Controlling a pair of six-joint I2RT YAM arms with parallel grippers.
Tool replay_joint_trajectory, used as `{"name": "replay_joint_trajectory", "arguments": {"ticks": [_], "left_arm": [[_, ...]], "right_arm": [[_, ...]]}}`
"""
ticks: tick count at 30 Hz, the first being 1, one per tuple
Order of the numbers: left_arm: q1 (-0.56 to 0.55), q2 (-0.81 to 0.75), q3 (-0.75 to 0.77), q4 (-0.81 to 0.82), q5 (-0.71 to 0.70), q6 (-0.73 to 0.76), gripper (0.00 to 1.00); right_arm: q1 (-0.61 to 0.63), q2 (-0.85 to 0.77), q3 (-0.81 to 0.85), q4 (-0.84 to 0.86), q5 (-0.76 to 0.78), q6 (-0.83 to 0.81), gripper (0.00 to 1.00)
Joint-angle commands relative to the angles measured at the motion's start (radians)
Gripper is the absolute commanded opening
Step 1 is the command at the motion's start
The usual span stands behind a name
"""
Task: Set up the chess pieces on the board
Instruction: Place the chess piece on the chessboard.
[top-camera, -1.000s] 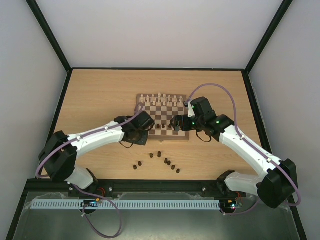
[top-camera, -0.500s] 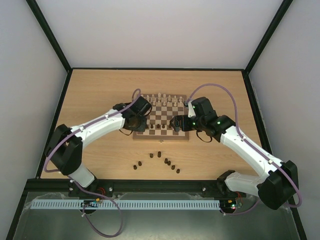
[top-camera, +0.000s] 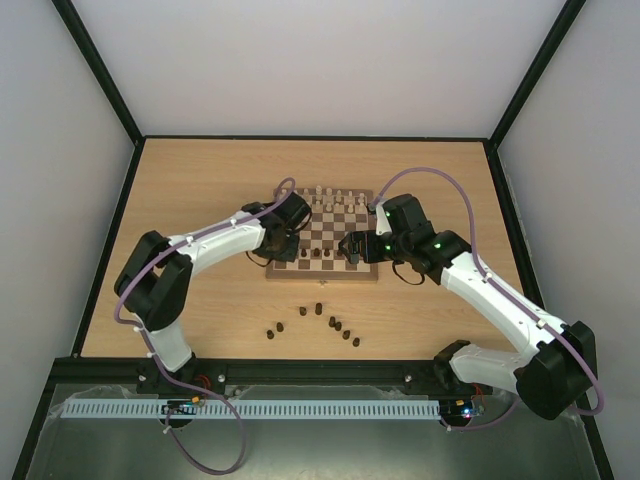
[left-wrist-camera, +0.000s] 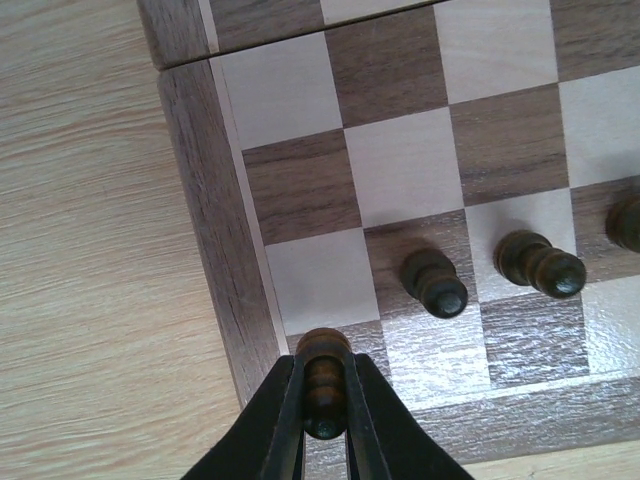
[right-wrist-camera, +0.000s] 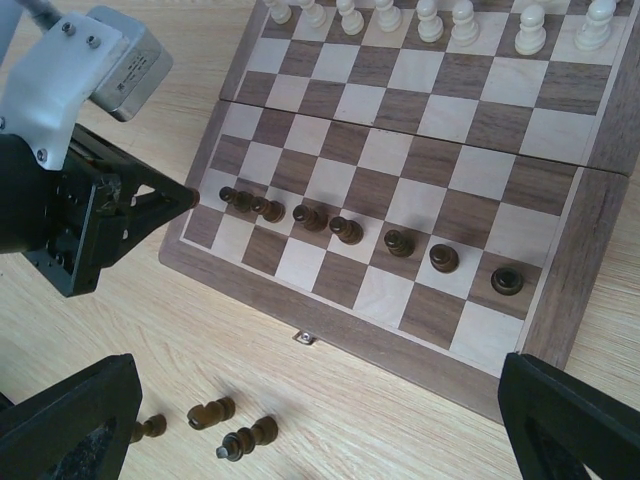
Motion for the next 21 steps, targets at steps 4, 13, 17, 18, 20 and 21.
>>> {"name": "replay_joint_trajectory", "arguments": {"ticks": [4, 13, 17, 18, 20, 21], "left_arm": [[0.01, 0.0, 0.016, 0.018, -0.013, 0.033, 0.06], [0.015, 0.012, 0.029, 0.016, 0.002, 0.048, 0.06], [0.02, 0.008, 0.025, 0.017, 0.004, 0.051, 0.06], [0.022, 0.006, 0.023, 0.019, 0.005, 0.053, 0.06], [0.025, 0.006, 0.022, 0.018, 0.004, 0.055, 0.06], [0.028, 0.006, 0.023, 0.018, 0.003, 0.056, 0.06]], "right_arm": [[-0.001, -0.001, -0.007, -0.014, 0.008, -0.003, 0.99], [-0.001, 0.012, -0.003, -0.012, 0.023, -0.003, 0.98], [-0.001, 0.022, 0.003, -0.012, 0.021, -0.005, 0.99], [-0.001, 0.023, 0.003, -0.011, 0.02, -0.005, 0.99], [-0.001, 0.027, 0.004, -0.013, 0.023, -0.005, 0.99], [-0.001, 0.026, 0.003, -0.013, 0.022, -0.005, 0.99]]}}
